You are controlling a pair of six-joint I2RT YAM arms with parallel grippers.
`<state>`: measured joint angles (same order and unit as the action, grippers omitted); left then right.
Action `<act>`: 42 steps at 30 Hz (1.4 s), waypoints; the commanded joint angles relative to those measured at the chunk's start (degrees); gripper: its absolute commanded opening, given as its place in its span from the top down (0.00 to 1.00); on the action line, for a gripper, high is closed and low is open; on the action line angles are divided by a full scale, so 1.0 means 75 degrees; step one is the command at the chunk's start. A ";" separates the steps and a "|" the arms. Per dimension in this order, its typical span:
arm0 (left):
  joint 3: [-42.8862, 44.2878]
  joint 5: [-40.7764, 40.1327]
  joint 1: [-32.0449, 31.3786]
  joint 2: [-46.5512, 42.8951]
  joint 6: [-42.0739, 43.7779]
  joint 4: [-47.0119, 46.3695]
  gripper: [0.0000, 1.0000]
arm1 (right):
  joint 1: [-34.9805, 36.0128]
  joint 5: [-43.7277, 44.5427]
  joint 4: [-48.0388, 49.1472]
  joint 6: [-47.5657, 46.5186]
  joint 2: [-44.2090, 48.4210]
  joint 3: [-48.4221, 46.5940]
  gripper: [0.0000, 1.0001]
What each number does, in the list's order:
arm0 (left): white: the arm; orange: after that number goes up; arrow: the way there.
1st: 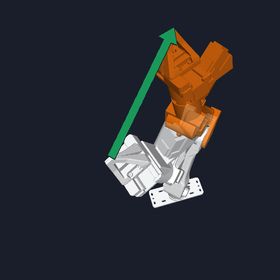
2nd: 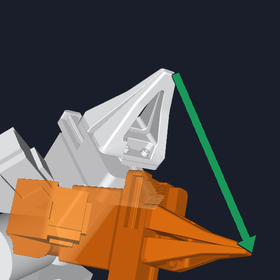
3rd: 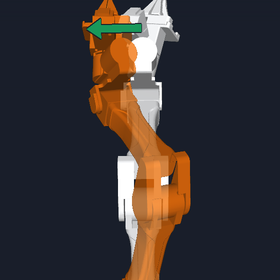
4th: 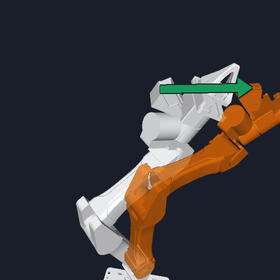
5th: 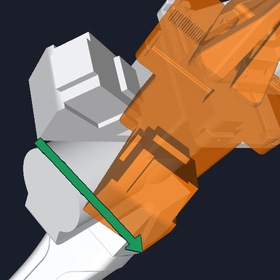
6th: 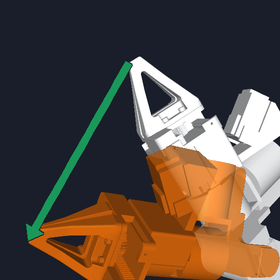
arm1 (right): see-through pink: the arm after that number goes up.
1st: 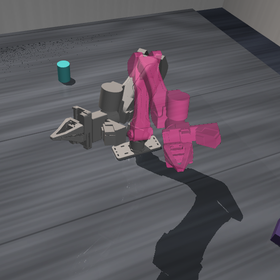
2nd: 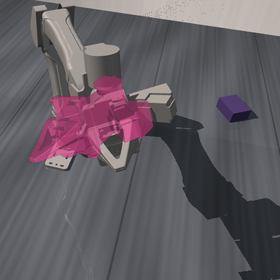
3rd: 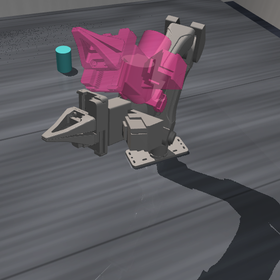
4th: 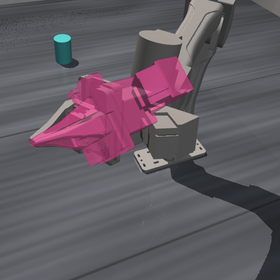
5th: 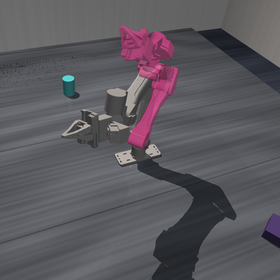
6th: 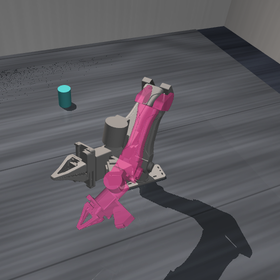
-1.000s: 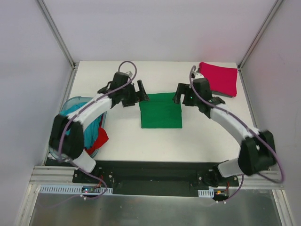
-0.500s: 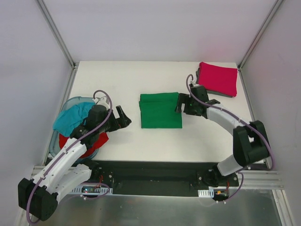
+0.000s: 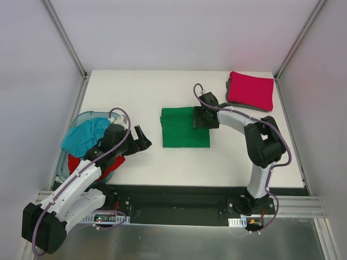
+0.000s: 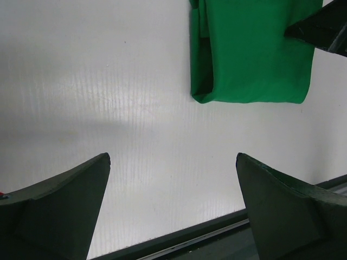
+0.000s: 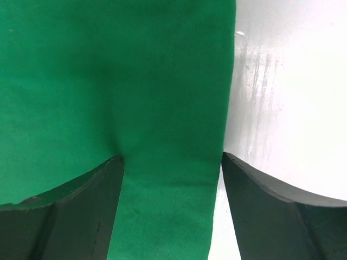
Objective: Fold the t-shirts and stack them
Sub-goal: Put the neatly folded tshirt into the corner of the board with the right arm
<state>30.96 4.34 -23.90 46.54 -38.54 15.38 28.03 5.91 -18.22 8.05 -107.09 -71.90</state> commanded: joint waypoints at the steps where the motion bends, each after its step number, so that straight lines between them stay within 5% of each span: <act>1: 0.0009 0.0254 0.0035 0.0157 -0.0029 -0.0269 0.01 | 0.0164 0.0747 -0.0700 -0.0159 -0.0439 -0.0585 0.25; 11: 0.0020 0.0242 0.0046 0.0204 0.0053 -0.0257 0.01 | 0.0516 0.0395 -0.1063 0.0004 -0.1143 -0.0808 0.34; 18: 0.0020 0.0136 0.0046 0.0216 0.0089 -0.0257 0.03 | 0.0809 0.0864 -0.0853 0.0274 -0.1214 -0.0586 0.79; 23: 0.0020 0.0031 0.0046 0.0228 0.0112 -0.0234 0.03 | 0.0915 0.1471 -0.0769 -0.0264 -0.1179 -0.0854 0.99; 33: 0.0044 -0.0320 0.0046 0.0392 0.0194 -0.0164 0.05 | 0.0915 0.4775 -0.1028 -0.1951 -0.1119 -0.2295 1.00; 42: 0.0161 -0.0532 0.0046 0.0614 0.0264 -0.0070 0.02 | 0.0540 0.7085 -0.1063 -0.3779 -0.2396 -0.4345 1.00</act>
<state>30.96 2.22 -23.90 50.54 -37.87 15.31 33.82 46.59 -25.71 -12.69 -122.15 -98.24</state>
